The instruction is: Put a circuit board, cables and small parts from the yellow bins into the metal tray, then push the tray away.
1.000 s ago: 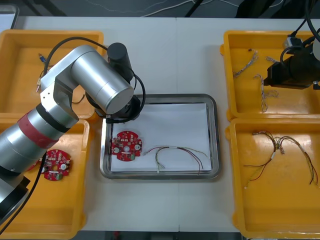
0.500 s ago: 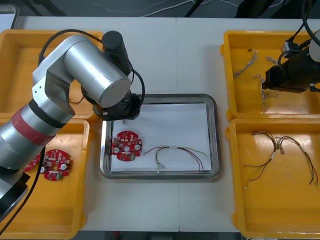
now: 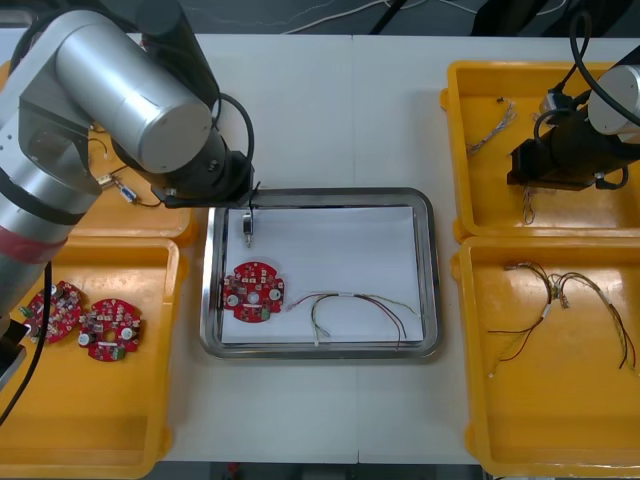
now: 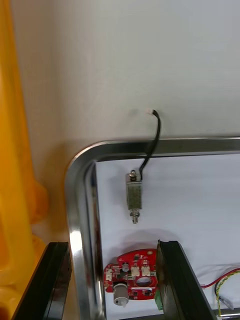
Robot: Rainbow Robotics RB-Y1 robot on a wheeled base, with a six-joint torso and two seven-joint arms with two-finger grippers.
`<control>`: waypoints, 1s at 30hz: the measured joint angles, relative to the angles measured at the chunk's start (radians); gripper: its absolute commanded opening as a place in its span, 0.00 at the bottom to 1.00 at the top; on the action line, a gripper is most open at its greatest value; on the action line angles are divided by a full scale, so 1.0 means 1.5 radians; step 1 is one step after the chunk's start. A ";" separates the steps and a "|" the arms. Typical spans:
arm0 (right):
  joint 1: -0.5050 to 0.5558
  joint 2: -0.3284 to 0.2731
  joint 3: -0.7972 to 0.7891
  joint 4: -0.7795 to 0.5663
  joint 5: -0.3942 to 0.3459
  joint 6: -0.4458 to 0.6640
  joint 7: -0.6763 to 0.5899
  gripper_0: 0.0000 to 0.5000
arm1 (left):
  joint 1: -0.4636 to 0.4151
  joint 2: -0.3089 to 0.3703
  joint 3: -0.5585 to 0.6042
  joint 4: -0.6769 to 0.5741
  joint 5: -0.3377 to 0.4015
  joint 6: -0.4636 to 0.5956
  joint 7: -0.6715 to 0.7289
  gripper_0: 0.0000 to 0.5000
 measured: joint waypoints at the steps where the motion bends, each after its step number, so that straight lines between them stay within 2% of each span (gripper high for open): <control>1: 0.000 0.001 0.002 0.004 0.000 -0.001 0.000 1.00 | 0.000 0.005 0.009 0.000 0.005 0.002 0.000 1.00; 6: 0.000 0.008 0.011 0.011 0.003 -0.003 0.000 1.00 | 0.000 0.028 0.042 0.000 0.026 0.015 0.000 1.00; 14: -0.004 0.011 0.021 0.020 0.009 -0.030 0.000 1.00 | -0.001 0.078 0.047 0.000 0.057 0.028 0.000 1.00; 15: -0.005 0.011 0.021 0.021 0.010 -0.030 0.000 0.93 | -0.001 0.087 0.049 0.000 0.066 0.029 0.000 1.00; 16: -0.005 0.012 0.021 0.021 0.010 -0.030 0.000 0.72 | -0.001 0.096 0.052 0.000 0.078 0.030 0.000 1.00; 18: -0.005 0.012 0.021 0.022 0.013 -0.031 0.000 0.20 | -0.001 0.115 0.062 0.000 0.104 0.034 -0.001 1.00; 20: -0.005 0.012 0.021 0.023 0.014 -0.031 0.000 0.00 | -0.001 0.133 0.079 0.000 0.129 0.043 -0.001 1.00; 24: -0.006 0.012 0.021 0.024 0.014 -0.031 0.000 0.00 | -0.001 0.157 0.123 0.000 0.151 0.069 -0.014 1.00; 30: -0.006 0.012 0.021 0.024 0.013 -0.031 0.000 0.00 | 0.006 0.190 0.174 0.000 0.151 0.078 -0.098 1.00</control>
